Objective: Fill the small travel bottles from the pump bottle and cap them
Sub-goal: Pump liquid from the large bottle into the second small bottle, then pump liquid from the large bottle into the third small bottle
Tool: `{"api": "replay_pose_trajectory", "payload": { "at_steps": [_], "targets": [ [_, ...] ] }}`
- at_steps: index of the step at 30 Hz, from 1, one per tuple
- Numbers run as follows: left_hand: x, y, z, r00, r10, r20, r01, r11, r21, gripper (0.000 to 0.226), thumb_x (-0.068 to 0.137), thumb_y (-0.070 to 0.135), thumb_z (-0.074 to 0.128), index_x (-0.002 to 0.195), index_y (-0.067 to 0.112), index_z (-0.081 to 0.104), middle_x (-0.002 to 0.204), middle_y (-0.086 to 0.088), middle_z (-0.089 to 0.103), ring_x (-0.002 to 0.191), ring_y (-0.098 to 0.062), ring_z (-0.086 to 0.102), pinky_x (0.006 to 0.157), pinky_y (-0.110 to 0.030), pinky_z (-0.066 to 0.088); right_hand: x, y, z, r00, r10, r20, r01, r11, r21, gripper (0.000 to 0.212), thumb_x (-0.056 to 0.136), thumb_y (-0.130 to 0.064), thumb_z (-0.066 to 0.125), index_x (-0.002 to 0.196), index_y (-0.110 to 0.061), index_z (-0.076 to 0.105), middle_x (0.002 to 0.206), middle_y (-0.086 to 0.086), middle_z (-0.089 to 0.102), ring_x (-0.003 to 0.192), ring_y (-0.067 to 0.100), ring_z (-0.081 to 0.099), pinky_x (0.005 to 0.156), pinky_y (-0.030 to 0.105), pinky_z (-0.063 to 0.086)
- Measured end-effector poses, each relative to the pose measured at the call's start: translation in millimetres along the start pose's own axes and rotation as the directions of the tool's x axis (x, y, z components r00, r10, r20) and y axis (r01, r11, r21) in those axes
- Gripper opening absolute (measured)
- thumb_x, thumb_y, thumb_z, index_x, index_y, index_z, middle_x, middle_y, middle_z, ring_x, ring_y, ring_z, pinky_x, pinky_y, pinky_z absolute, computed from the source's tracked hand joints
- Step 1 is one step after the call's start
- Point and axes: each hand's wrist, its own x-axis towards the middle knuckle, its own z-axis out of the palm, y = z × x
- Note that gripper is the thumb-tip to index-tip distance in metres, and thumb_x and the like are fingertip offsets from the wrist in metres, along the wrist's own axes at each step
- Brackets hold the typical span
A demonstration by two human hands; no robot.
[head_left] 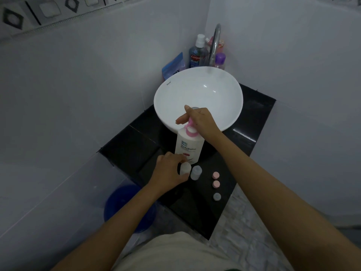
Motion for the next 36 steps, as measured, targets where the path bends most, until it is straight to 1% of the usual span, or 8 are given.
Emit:
{"api": "replay_pose_trajectory", "payload": {
  "at_steps": [2, 6, 12, 19, 24, 30, 32, 36],
  "targets": [
    [2.3, -0.7, 6.2, 0.999, -0.024, 0.029, 0.022, 0.997, 0.073, 0.035, 0.072, 0.035, 0.069, 0.104, 0.025, 0.062, 0.101, 0.009, 0.064, 0.104, -0.011, 0.047, 0.086, -0.025, 0.024, 0.0, 0.7, 0.2, 1.0, 0.007, -0.008, -0.007, 1.0, 0.006, 0.048, 0.099, -0.025, 0.04, 0.083, 0.005, 0.073, 0.089, 0.017, 0.073, 0.071, 0.001, 0.064, 0.073, 0.0, 0.042],
    [3.3, -6.2, 14.0, 0.998, -0.034, 0.06, 0.021, 0.978, 0.206, 0.032, 0.075, 0.035, 0.066, 0.105, 0.028, 0.059, 0.097, 0.007, 0.062, 0.102, -0.014, 0.046, 0.08, -0.025, 0.021, -0.5, -0.4, 0.7, 1.0, 0.016, -0.012, -0.016, 0.999, 0.032, 0.048, 0.099, -0.026, 0.041, 0.082, 0.006, 0.073, 0.087, 0.017, 0.073, 0.078, 0.013, 0.066, 0.081, 0.011, 0.046],
    [3.3, -12.6, 21.1, 0.997, -0.056, 0.062, 0.044, 0.981, 0.187, 0.043, 0.079, 0.038, 0.067, 0.12, 0.026, 0.058, 0.107, 0.005, 0.061, 0.106, -0.015, 0.045, 0.08, -0.024, 0.021, -2.6, -1.8, 2.2, 1.0, 0.011, -0.027, -0.01, 0.999, 0.049, 0.047, 0.099, -0.025, 0.042, 0.082, 0.007, 0.073, 0.086, 0.019, 0.073, 0.083, 0.021, 0.067, 0.093, 0.029, 0.047],
    [1.5, -13.7, 25.6, 1.0, -0.02, 0.003, 0.019, 0.977, 0.214, 0.057, 0.071, 0.052, 0.07, 0.121, 0.026, 0.058, 0.115, 0.007, 0.063, 0.11, -0.013, 0.045, 0.085, -0.024, 0.022, -2.8, -1.3, 1.8, 1.0, 0.003, -0.023, -0.002, 0.999, 0.05, 0.047, 0.098, -0.026, 0.043, 0.082, 0.007, 0.072, 0.086, 0.019, 0.072, 0.079, 0.019, 0.067, 0.088, 0.024, 0.048],
    [8.9, -3.9, 27.7, 0.986, 0.143, -0.082, -0.107, 0.935, 0.339, 0.059, 0.068, 0.057, 0.07, 0.112, 0.019, 0.065, 0.113, 0.003, 0.067, 0.105, -0.018, 0.053, 0.083, -0.029, 0.032, -0.9, 0.6, 1.4, 1.0, 0.001, -0.022, 0.0, 0.999, 0.054, 0.047, 0.098, -0.025, 0.042, 0.083, 0.007, 0.072, 0.086, 0.02, 0.073, 0.08, 0.019, 0.067, 0.085, 0.019, 0.048],
    [19.7, 12.4, 39.6, 0.993, 0.086, 0.082, -0.113, 0.9, 0.42, 0.054, 0.077, 0.057, 0.058, 0.117, 0.02, 0.06, 0.119, 0.001, 0.056, 0.118, -0.02, 0.04, 0.093, -0.033, 0.029, -2.3, -1.2, 2.1, 1.0, 0.017, -0.016, -0.016, 0.998, 0.056, 0.047, 0.098, -0.025, 0.042, 0.083, 0.008, 0.072, 0.086, 0.02, 0.072, 0.077, 0.02, 0.068, 0.082, 0.019, 0.049],
    [19.4, 11.8, 44.3, 0.992, 0.093, 0.081, -0.119, 0.903, 0.412, 0.045, 0.081, 0.05, 0.056, 0.112, 0.018, 0.062, 0.118, -0.001, 0.057, 0.119, -0.02, 0.041, 0.091, -0.032, 0.029, -2.9, -1.1, 1.6, 1.0, 0.019, -0.015, -0.018, 0.999, 0.051, 0.048, 0.099, -0.026, 0.042, 0.084, 0.008, 0.072, 0.087, 0.02, 0.073, 0.078, 0.021, 0.068, 0.085, 0.022, 0.049],
    [13.5, 12.3, 43.7, 0.991, 0.132, -0.035, -0.118, 0.954, 0.275, 0.037, 0.077, 0.045, 0.061, 0.102, 0.018, 0.065, 0.109, 0.0, 0.063, 0.112, -0.019, 0.048, 0.085, -0.03, 0.031, -3.1, -1.0, 1.0, 0.999, 0.028, -0.021, -0.026, 0.998, 0.051, 0.048, 0.098, -0.027, 0.042, 0.083, 0.007, 0.072, 0.086, 0.02, 0.073, 0.082, 0.026, 0.069, 0.092, 0.031, 0.049]
  ]
}}
